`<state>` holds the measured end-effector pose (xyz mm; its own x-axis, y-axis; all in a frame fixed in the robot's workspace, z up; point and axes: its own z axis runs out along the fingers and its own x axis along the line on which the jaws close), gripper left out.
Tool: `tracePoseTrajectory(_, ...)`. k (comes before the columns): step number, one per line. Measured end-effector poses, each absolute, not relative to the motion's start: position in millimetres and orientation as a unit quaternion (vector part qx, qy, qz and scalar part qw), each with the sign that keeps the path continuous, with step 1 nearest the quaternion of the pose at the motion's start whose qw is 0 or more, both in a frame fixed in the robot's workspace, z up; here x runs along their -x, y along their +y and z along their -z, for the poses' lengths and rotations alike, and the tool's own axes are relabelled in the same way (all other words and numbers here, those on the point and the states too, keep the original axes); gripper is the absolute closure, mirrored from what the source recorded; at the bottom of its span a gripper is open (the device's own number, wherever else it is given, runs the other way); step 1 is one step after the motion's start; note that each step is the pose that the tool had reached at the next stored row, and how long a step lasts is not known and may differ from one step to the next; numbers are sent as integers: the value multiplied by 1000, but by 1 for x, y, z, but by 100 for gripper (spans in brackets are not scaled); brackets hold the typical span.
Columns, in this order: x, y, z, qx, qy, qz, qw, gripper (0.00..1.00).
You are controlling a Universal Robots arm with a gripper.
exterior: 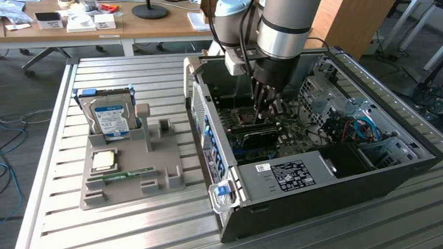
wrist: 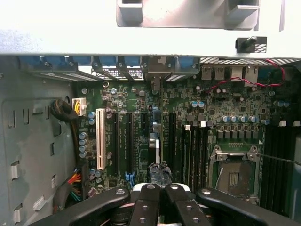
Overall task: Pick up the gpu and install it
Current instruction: 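Press down on the gpu until it lock into place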
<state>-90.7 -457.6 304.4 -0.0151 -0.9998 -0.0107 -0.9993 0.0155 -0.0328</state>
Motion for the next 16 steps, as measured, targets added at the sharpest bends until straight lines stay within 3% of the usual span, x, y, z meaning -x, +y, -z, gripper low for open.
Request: tracePoseTrajectory(16, 85, -456, -298, 701, 713, 7, 15, 89)
